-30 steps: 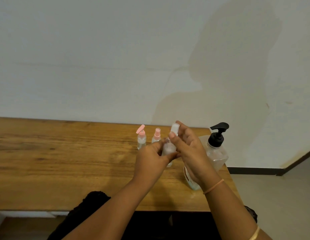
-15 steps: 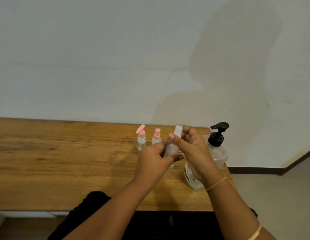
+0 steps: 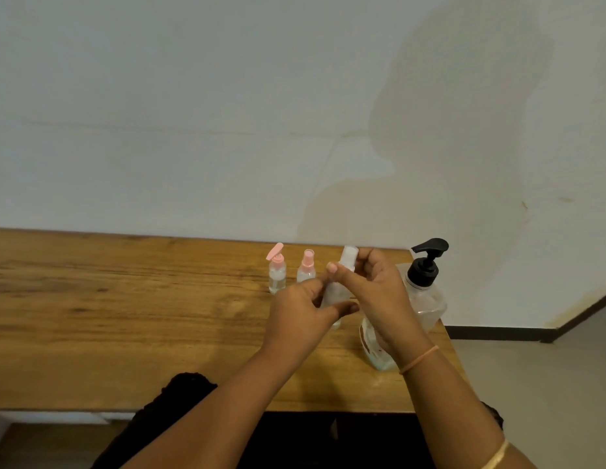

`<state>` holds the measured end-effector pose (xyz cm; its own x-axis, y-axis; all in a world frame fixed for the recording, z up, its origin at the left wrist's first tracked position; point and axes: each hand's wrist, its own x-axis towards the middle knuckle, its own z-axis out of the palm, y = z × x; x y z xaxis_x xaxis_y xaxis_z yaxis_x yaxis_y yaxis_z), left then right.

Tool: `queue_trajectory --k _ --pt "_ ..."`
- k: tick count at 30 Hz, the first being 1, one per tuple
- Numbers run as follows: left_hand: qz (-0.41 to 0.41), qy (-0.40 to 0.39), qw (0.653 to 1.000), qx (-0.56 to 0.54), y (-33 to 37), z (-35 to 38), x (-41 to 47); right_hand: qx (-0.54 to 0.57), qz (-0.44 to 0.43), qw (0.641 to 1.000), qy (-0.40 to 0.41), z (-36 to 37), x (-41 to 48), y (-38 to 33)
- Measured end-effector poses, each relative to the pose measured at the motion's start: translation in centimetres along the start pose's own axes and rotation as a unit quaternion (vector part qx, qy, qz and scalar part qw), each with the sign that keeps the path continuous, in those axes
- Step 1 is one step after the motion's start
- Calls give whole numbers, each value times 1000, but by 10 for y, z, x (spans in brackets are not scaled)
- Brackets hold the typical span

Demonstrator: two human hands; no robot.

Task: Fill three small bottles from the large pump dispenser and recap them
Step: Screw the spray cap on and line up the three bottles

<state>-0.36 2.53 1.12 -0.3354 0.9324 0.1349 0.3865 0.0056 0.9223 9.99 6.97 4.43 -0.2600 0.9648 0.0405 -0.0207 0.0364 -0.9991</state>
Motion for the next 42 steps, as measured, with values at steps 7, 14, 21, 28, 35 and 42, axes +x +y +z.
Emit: queue_trajectory --k 7,14,21,28,35,42 --pt "-4 -23 998 -64 4 -1 0 56 13 993 -100 -9 -1 -6" --pt "-1 2 1000 -16 4 -3 0 -47 -47 998 18 16 -4 3" --pt "-64 -132 976 -159 9 -10 5 105 13 987 -121 -10 -1 -4" --pt "-22 -46 999 -18 4 -4 2 -45 -26 999 2 14 -4 -1" --pt "-73 -167 969 -166 2 -19 9 102 20 984 -143 -4 -2 -2" --pt "-38 -85 993 -67 3 -8 4 -66 -35 997 -11 17 -3 4"
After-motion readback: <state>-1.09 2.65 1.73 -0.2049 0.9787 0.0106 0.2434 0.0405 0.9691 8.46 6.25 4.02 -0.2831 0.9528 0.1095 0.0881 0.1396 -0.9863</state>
